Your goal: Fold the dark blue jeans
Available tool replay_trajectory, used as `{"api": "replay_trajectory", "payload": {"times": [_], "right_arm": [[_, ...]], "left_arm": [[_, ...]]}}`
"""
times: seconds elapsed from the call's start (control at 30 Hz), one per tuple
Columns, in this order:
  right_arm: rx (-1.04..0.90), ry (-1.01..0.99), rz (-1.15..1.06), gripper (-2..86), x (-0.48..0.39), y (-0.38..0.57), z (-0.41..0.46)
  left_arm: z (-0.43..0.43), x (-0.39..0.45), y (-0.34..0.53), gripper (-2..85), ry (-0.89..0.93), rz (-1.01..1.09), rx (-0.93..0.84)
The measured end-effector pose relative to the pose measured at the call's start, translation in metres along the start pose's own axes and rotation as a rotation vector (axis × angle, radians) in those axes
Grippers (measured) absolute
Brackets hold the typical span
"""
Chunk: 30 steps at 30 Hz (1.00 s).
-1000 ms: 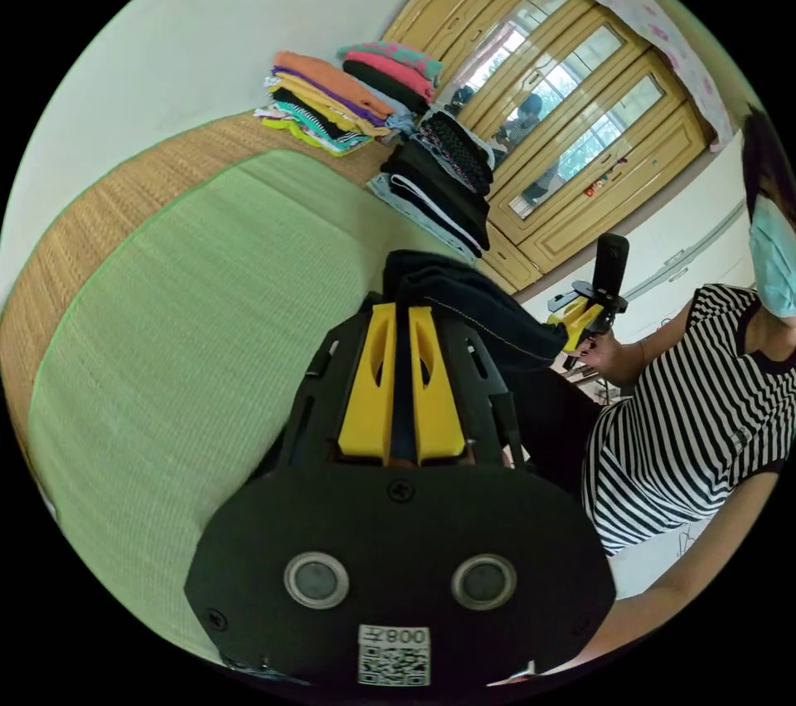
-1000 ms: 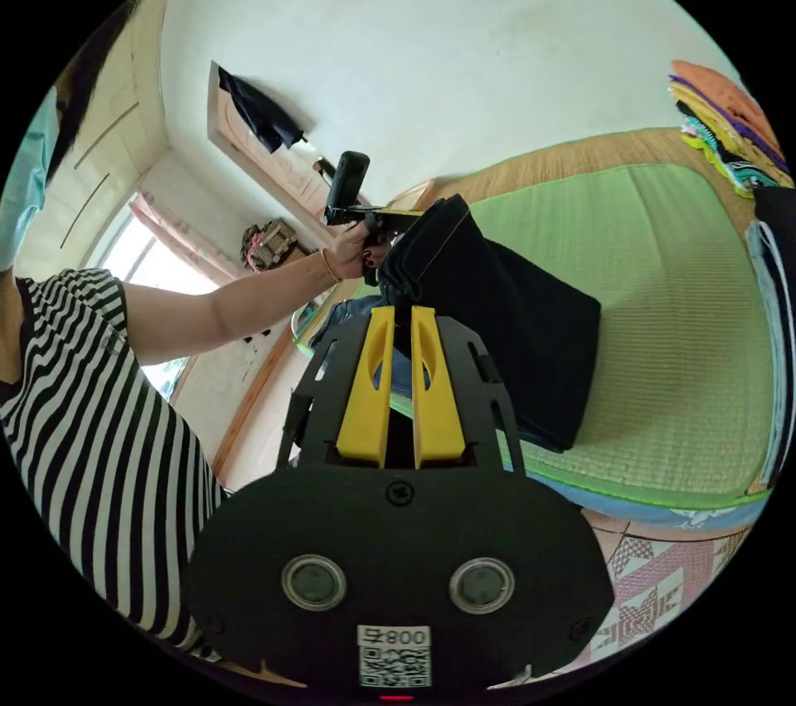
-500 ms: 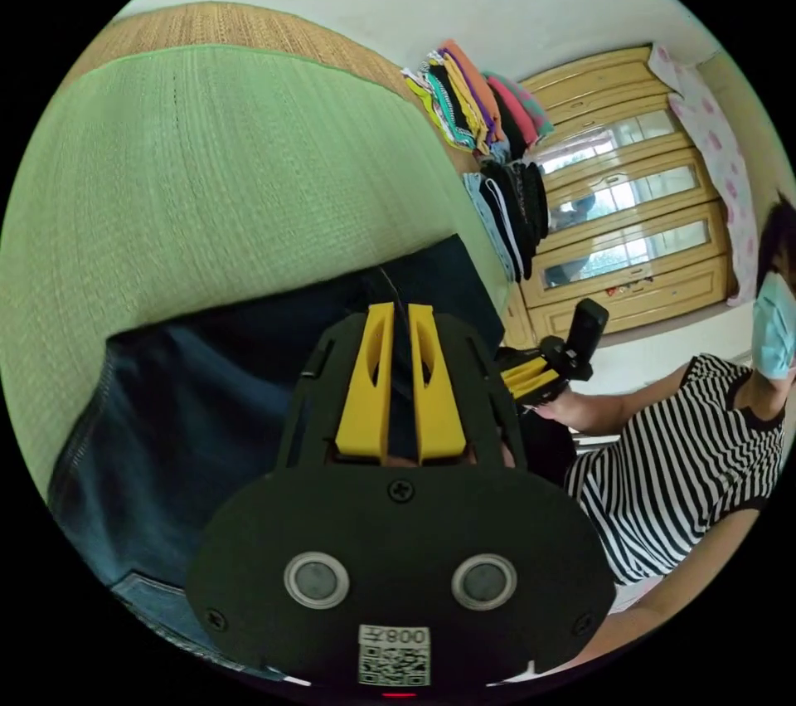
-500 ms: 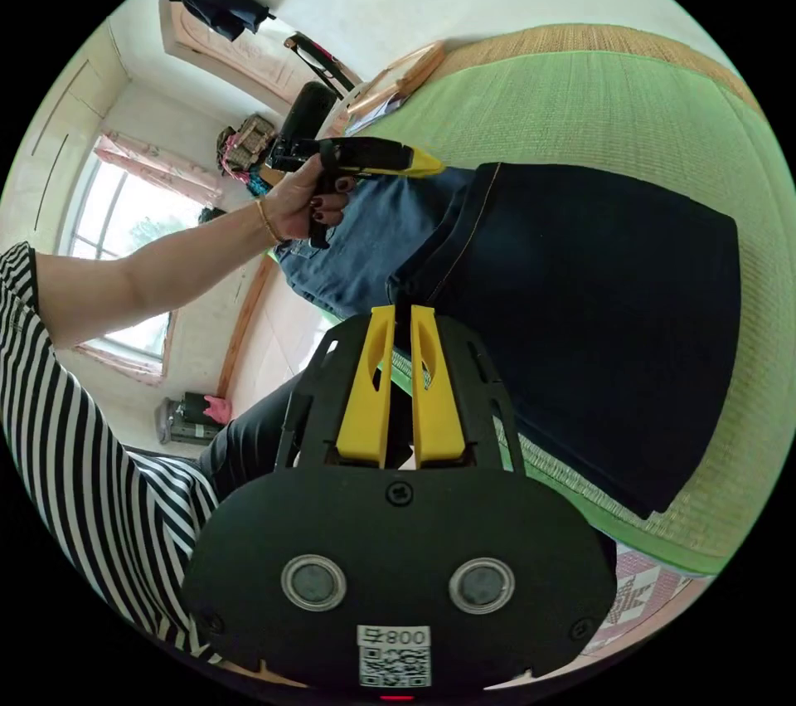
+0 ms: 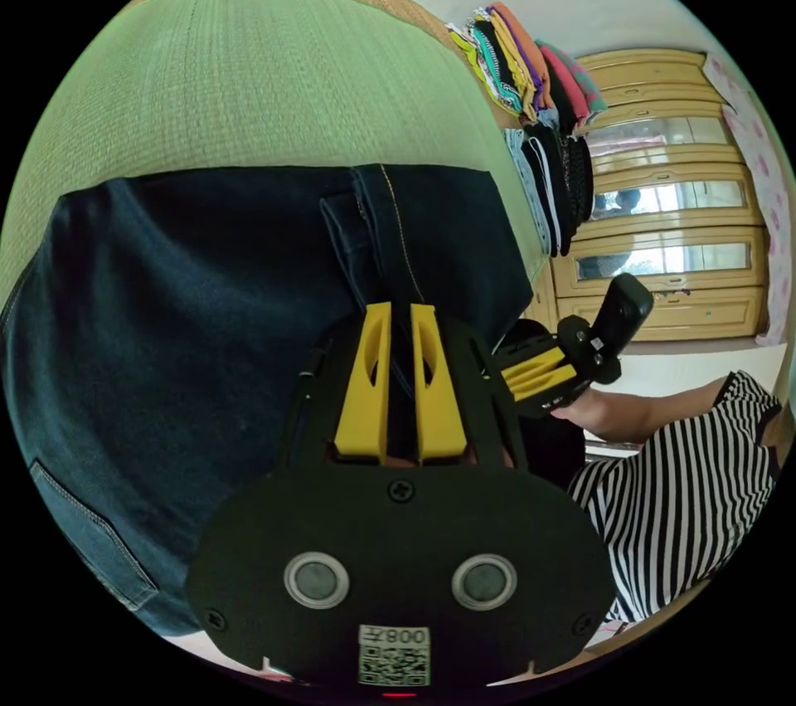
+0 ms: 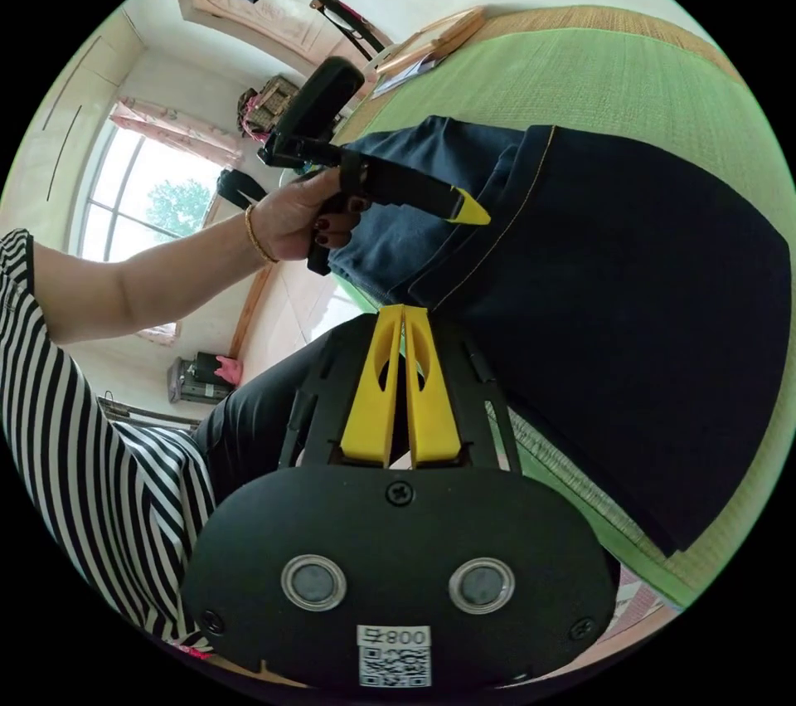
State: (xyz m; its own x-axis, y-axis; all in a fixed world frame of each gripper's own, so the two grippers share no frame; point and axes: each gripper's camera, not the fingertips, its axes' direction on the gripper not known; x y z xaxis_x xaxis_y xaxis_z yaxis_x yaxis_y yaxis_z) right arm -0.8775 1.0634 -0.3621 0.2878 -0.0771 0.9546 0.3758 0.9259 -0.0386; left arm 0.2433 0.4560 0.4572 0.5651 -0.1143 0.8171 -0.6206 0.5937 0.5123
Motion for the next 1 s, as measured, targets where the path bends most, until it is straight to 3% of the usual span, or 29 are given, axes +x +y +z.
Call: {"api": "replay_trajectory", "payload": {"times": [0.37,0.53,0.77,1.0], "right_arm": [[0.056,-0.077,-0.044,0.1,-0.023,0.004,-0.001],[0.123,0.004,-0.049,0.0,-0.023,0.0,-0.012],[-0.066,0.154,0.008,0.0,0.016,-0.021,0.062],[-0.041,0.136,0.018,0.0,0.031,0.004,0.07]], "left_arm": [[0.003,-0.027,0.015,0.4,0.048,0.016,0.114],[0.016,-0.039,0.023,0.1,0.013,-0.003,0.102],[0.043,-0.046,0.023,0.0,-0.026,-0.007,0.081],[0.053,-0.029,0.023,0.0,-0.075,0.018,0.176]]}}
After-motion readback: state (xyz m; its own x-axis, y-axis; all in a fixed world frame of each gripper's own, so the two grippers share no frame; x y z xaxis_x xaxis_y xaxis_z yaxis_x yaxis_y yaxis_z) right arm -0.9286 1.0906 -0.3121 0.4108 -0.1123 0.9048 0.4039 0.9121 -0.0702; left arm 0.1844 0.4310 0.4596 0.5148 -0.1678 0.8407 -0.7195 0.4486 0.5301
